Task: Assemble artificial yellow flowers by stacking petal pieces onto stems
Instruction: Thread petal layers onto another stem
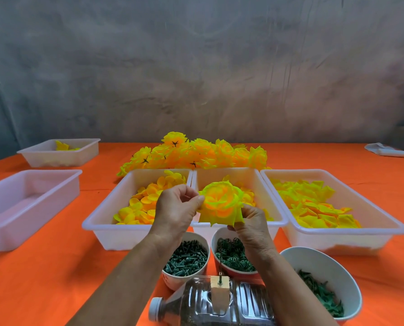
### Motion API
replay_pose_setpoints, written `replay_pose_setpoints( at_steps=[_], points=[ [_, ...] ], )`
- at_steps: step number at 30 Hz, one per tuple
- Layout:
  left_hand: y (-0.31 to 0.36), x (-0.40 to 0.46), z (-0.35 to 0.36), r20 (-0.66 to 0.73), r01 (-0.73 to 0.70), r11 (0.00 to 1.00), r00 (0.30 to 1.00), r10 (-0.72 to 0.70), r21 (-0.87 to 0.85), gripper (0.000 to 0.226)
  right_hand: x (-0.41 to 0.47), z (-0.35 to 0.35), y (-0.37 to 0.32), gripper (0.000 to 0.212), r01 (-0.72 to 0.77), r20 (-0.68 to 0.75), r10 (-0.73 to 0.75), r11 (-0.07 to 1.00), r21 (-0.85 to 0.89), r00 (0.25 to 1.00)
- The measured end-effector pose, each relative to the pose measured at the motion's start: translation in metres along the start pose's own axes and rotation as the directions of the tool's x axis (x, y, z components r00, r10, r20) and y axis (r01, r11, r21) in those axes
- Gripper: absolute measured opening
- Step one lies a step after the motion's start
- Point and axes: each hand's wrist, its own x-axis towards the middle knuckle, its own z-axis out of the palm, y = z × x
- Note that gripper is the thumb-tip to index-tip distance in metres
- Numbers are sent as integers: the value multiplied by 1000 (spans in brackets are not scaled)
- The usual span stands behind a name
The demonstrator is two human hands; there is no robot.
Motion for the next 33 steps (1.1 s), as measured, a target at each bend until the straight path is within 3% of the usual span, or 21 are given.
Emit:
replay_pose_setpoints(
  at_steps=[3,6,8,10,12,14,16,18,24,33],
  points=[
    [-3,1,-1,2,-106,984,994,106,145,18,1,-1,1,17,-24,-11,23,1000,-11,1000],
    [-3,1,-4,14,-253,875,962,272,412,18,0,0,3,19,-54,-19,55,998,28,998],
    [-4,0,-4,30,-300,822,945,327,483,17,0,2,1,19,-58,-22,59,997,42,998],
    [-5,1,-4,14,-249,876,964,267,413,14,0,3,1,20,-54,-14,55,997,51,998],
    [-4,1,-4,-7,-104,980,994,107,171,12,0,4,-1,21,-59,-14,60,997,55,998],
    [-3,1,-4,3,17,999,1000,-17,-33,10,0,4,-1,26,-60,-25,62,997,54,998],
    [-3,1,-4,21,75,990,997,-73,-118,7,0,3,0,26,-60,-35,62,997,46,997],
    [-3,1,-4,38,105,985,994,-101,-136,4,0,2,0,20,-60,-37,61,997,43,997],
    [1,-1,-5,55,160,983,986,-155,-86,25,-1,1,1,20,-68,-28,70,996,51,997],
    [2,-3,-4,62,115,990,992,-110,-84,20,-2,1,2,21,-90,-46,91,996,11,995]
  ],
)
